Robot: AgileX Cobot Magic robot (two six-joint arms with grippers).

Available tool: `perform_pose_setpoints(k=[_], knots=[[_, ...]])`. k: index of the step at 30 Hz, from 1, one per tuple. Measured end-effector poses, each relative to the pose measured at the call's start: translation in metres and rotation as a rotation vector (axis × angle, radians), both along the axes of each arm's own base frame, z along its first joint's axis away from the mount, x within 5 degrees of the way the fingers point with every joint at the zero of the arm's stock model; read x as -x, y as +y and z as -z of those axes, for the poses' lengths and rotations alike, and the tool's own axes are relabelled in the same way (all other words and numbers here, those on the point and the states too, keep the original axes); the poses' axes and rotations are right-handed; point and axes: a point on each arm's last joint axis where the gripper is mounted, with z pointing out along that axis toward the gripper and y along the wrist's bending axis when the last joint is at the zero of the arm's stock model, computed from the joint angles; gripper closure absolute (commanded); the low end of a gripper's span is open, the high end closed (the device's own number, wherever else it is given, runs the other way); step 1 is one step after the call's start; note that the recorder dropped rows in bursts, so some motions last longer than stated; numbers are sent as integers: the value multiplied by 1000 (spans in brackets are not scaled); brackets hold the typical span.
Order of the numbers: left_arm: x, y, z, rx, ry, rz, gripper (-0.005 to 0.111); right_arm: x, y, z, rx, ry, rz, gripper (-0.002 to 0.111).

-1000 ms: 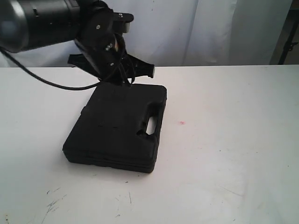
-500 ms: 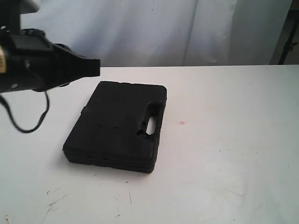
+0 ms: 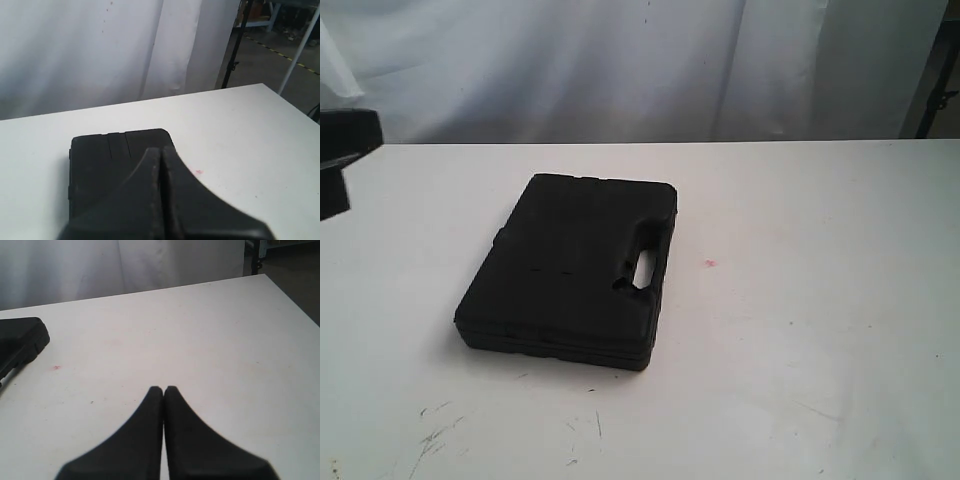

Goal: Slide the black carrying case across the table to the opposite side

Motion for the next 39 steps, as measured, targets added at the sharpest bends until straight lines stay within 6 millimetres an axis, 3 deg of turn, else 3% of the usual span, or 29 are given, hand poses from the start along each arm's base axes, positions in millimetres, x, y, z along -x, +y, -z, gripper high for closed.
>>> perform_pose_setpoints(k=[6, 10, 14, 23, 28, 31, 39], knots=[[23, 19, -16, 36, -80, -15, 107, 0, 0, 0, 0, 0, 0, 108], [31, 32, -16, -69, -151, -42, 107, 0, 0, 0, 0, 0, 0, 108], [37, 46, 11, -210, -209, -48, 107, 0, 0, 0, 0, 0, 0, 108], [66, 80, 62, -156, -320, -287, 107, 0, 0, 0, 0, 0, 0, 108], [77, 86, 83, -153, -330, -346, 107, 0, 0, 0, 0, 0, 0, 108], [84, 86, 105, -157, -330, -342, 107, 0, 0, 0, 0, 0, 0, 108], [84, 85, 142, -137, -248, -332, 107, 0, 0, 0, 0, 0, 0, 108]])
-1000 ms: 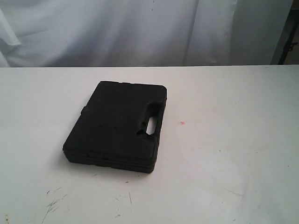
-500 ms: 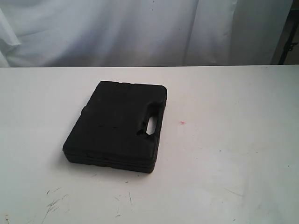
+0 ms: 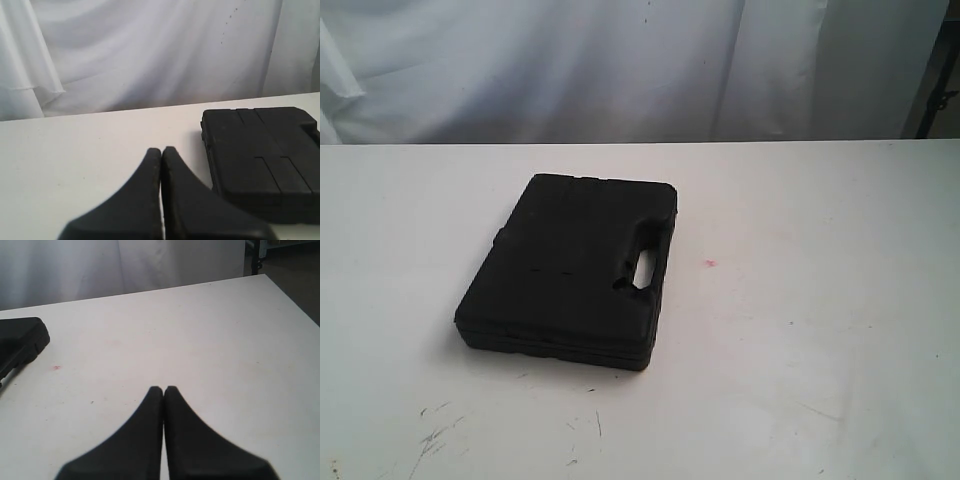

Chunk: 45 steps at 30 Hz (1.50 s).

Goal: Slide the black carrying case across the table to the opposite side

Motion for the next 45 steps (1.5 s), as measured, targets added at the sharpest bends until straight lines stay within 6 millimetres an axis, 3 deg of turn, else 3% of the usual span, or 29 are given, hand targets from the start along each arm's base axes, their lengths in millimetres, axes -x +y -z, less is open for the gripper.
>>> perform_pose_setpoints(k=[8, 45], knots=[[4, 5, 7, 46, 1, -100, 107, 0, 0, 0, 0, 0, 0, 108], [4, 5, 13, 41, 64, -99, 107, 0, 0, 0, 0, 0, 0, 108]])
